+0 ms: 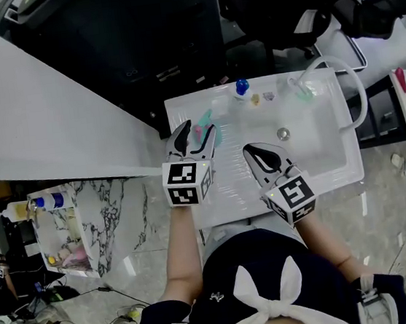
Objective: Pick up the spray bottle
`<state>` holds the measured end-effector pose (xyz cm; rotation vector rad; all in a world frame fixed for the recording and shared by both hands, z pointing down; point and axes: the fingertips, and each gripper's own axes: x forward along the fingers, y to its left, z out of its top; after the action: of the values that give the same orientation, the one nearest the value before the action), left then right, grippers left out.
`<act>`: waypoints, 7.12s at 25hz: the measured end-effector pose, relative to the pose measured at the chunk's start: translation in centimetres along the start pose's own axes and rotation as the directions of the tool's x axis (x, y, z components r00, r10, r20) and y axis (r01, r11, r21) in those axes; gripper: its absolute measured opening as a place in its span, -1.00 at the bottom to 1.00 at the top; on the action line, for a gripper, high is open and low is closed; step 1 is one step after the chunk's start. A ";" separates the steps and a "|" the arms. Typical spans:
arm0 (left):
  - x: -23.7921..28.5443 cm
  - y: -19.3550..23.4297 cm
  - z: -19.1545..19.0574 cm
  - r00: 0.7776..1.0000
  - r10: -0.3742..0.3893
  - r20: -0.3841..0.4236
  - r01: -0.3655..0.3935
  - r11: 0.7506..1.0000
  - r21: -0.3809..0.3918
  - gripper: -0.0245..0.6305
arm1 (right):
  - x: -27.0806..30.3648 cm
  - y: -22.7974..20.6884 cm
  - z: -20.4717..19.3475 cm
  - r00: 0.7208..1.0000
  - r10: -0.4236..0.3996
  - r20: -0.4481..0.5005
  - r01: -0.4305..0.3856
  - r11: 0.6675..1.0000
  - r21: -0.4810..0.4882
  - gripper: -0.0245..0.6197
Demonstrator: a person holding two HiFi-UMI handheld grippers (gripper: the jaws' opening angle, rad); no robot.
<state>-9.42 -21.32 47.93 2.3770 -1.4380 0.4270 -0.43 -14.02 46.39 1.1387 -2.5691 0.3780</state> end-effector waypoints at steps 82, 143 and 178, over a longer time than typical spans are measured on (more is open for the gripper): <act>6.7 2.0 -7.1 0.971 0.052 -0.235 -0.033 0.996 0.084 -0.63 | 1.6 -1.4 -1.1 0.999 0.001 -0.036 0.000 1.000 0.022 -0.84; 2.7 0.7 -2.8 0.985 0.091 -0.144 -0.076 0.991 0.106 -0.67 | -0.6 0.3 -0.1 1.000 0.021 0.000 -0.021 1.000 -0.011 -0.84; -8.1 -8.5 2.7 0.989 0.143 0.047 -0.149 0.975 0.164 -0.67 | -8.0 3.3 0.1 0.991 0.119 0.059 -0.116 0.992 -0.056 -0.84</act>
<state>-5.23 -12.29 41.07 2.4265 -1.6601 0.5662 2.16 -6.54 42.89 0.9988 -2.6915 0.3045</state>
